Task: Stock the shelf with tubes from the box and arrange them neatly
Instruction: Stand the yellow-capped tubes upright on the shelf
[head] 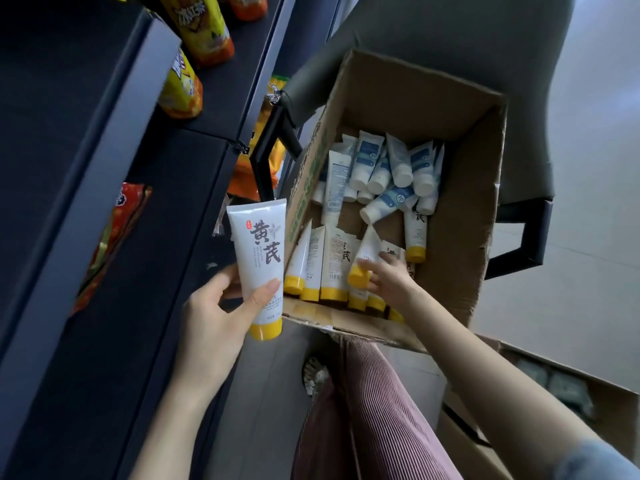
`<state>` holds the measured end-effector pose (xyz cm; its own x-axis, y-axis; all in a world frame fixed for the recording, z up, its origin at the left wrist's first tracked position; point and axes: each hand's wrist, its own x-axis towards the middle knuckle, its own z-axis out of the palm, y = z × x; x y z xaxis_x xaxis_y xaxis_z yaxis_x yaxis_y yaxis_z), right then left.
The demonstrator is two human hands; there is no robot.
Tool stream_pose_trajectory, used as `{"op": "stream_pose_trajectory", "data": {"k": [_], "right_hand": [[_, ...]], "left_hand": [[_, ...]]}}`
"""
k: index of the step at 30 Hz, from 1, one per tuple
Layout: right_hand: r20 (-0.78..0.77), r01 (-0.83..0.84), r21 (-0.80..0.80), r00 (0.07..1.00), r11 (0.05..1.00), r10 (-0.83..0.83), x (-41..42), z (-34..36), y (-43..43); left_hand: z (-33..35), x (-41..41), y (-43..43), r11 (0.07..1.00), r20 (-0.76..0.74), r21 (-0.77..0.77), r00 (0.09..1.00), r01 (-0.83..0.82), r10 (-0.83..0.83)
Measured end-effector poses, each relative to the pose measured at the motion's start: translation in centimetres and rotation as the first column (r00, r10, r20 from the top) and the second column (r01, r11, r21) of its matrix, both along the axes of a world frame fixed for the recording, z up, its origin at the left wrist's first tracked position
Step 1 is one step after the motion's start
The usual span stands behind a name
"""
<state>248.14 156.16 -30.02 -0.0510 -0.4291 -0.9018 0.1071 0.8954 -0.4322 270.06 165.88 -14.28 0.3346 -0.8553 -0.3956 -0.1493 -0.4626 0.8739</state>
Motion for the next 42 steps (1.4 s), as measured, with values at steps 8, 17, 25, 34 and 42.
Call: {"op": "stream_pose_trajectory", "data": {"k": [8,17,25,34,42], "right_hand": [[0.524,-0.032,-0.105,0.848,0.994,0.082,-0.3,8.2,4.1],[0.649,-0.315,-0.479,0.502,0.819,0.572,3.3,22.2,4.5],[0.526,-0.427,-0.643,0.357,0.635,0.772,8.3,31.4,6.8],[0.357,-0.515,-0.730,0.273,0.449,0.893,12.3,36.9,10.9],[0.291,-0.540,-0.792,0.073,0.284,0.954,15.4,41.9,12.3]], "left_hand": [[5.1,1.3,3.6,0.996,0.041,-0.076,0.998,-0.052,0.056],[13.7,3.3,6.0,0.953,0.110,-0.270,0.979,-0.136,0.170],[21.0,4.1,10.4,0.882,0.131,-0.428,0.952,-0.197,0.276],[26.3,4.1,17.2,0.801,0.149,-0.527,0.898,-0.283,0.415],[29.9,3.3,22.7,0.678,0.210,-0.601,0.735,-0.424,0.645]]}}
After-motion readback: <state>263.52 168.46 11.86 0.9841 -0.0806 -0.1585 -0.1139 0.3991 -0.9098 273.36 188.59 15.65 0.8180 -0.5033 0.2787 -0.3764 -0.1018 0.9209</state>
